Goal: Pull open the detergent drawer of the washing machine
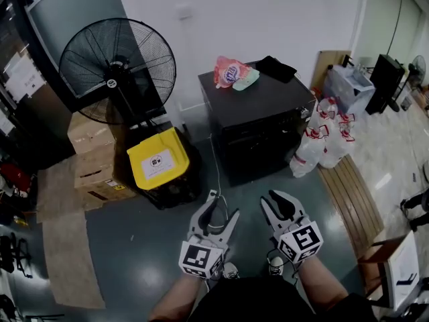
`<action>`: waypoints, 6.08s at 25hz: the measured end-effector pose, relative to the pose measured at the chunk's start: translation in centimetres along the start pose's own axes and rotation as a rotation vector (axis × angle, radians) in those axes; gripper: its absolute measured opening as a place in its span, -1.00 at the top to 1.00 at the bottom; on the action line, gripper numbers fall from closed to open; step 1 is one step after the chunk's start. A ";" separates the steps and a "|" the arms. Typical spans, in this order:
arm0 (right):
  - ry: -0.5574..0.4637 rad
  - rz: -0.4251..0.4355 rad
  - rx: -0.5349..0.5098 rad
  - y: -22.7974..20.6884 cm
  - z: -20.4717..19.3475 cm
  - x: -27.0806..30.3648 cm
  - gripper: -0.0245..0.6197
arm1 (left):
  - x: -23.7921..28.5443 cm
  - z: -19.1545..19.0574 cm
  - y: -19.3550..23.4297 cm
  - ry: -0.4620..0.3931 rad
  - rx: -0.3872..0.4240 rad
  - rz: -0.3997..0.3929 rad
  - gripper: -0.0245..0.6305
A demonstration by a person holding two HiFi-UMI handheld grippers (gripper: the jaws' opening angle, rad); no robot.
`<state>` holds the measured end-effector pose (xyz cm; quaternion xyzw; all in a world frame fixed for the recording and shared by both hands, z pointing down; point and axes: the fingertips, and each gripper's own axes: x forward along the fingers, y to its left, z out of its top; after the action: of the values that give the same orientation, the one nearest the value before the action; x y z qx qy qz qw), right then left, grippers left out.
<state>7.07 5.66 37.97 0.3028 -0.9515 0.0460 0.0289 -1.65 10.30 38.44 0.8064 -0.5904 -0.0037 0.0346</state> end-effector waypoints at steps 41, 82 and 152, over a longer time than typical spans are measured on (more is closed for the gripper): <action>-0.020 0.125 0.206 -17.6 -2.8 21.2 -0.27 | 18.9 0.4 13.5 0.022 0.011 0.189 0.08; -0.011 -0.187 1.240 -24.4 -21.2 34.3 -0.53 | 28.1 -8.0 21.2 0.199 -0.018 -0.208 0.08; -0.161 -0.285 1.437 -25.6 -25.7 33.9 -0.59 | 23.7 -11.0 20.7 0.254 -0.044 -0.279 0.08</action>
<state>-5.03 -31.88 68.08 0.3701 -0.6372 0.6315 -0.2411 -13.66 -17.90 51.51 0.8734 -0.4635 0.0805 0.1257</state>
